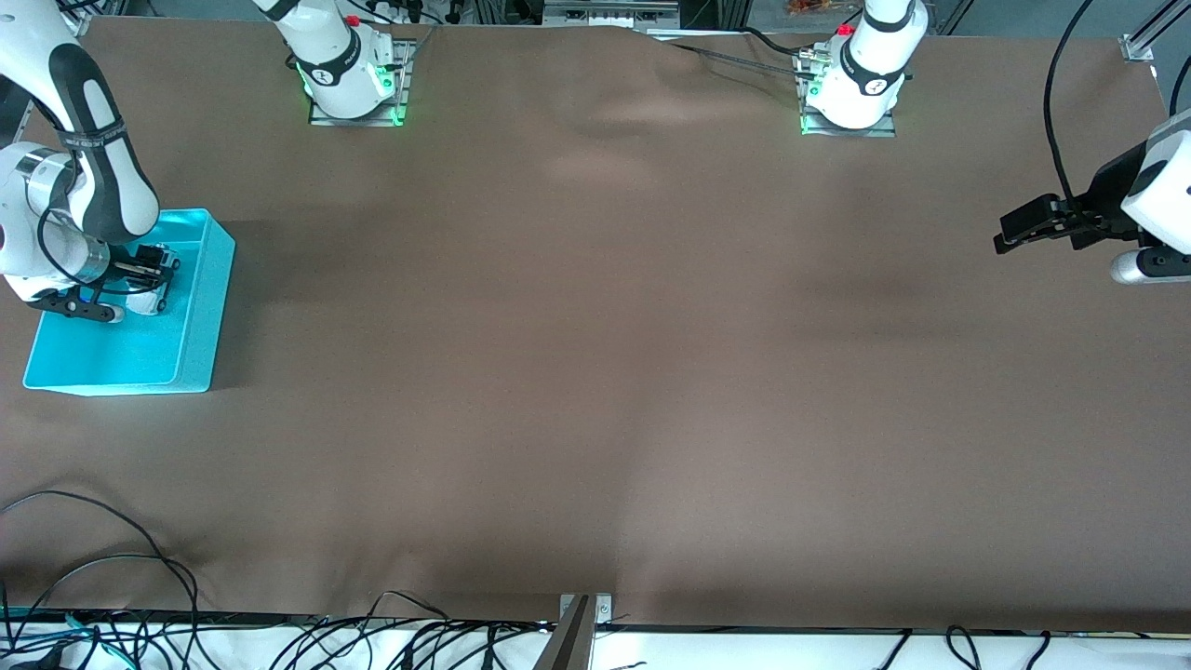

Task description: Wind and store white jeep toy

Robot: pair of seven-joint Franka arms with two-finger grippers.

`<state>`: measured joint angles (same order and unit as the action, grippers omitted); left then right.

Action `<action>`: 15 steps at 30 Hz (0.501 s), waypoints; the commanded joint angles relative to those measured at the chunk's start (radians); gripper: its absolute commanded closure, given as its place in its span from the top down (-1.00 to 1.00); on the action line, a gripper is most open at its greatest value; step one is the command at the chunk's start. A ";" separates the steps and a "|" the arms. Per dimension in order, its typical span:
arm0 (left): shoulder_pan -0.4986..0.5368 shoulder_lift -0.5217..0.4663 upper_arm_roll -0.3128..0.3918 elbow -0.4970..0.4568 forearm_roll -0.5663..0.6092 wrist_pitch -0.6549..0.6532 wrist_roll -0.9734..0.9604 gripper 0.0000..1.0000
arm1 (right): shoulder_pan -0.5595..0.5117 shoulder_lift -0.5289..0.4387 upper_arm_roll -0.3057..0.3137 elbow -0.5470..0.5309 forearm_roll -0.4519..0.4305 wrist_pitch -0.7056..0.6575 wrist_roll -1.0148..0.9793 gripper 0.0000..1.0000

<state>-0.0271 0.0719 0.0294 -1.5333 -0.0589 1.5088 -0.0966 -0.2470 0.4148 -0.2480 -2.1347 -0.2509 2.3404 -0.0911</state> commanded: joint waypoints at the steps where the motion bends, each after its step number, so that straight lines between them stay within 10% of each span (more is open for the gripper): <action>1: 0.007 0.005 0.001 0.013 -0.026 -0.004 0.018 1.00 | -0.023 0.050 0.003 0.019 -0.027 0.030 0.008 -1.00; 15: 0.007 0.005 0.001 0.013 -0.026 -0.004 0.018 1.00 | -0.023 0.076 0.013 -0.001 -0.054 0.057 0.094 -1.00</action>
<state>-0.0270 0.0720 0.0294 -1.5333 -0.0589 1.5088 -0.0966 -0.2598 0.4358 -0.2454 -2.1315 -0.2629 2.3566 -0.0364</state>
